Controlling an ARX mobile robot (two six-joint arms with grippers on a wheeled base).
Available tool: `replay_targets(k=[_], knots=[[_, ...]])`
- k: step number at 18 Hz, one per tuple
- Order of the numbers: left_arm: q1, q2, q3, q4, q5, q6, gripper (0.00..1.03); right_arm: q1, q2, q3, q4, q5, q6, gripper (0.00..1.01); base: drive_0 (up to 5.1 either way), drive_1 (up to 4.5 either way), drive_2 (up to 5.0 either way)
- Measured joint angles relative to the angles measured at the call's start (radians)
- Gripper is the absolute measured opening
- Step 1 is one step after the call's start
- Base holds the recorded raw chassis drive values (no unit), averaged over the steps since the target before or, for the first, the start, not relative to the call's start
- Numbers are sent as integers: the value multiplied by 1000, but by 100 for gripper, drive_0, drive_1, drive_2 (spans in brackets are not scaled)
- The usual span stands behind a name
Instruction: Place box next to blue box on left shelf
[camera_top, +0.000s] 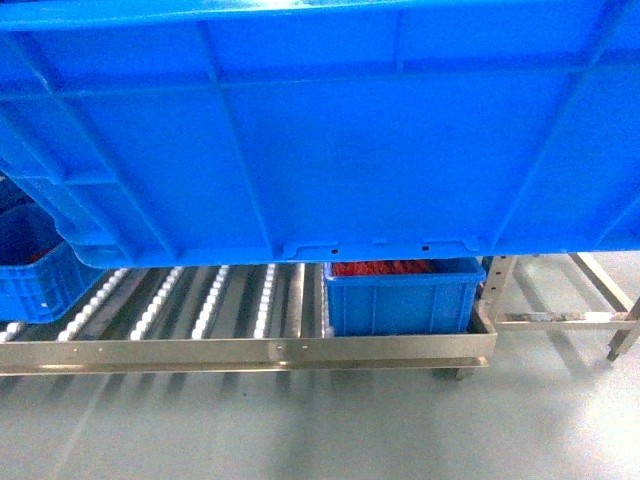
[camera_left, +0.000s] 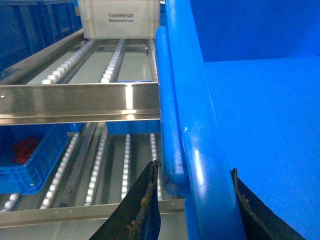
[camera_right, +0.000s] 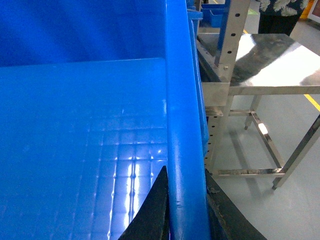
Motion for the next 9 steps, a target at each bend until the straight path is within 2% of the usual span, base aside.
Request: replay_targets(k=[9], knots=[[0, 0, 0, -5, -1, 1, 32, 0, 0, 0, -3, 0, 0, 10, -498, 243, 243]])
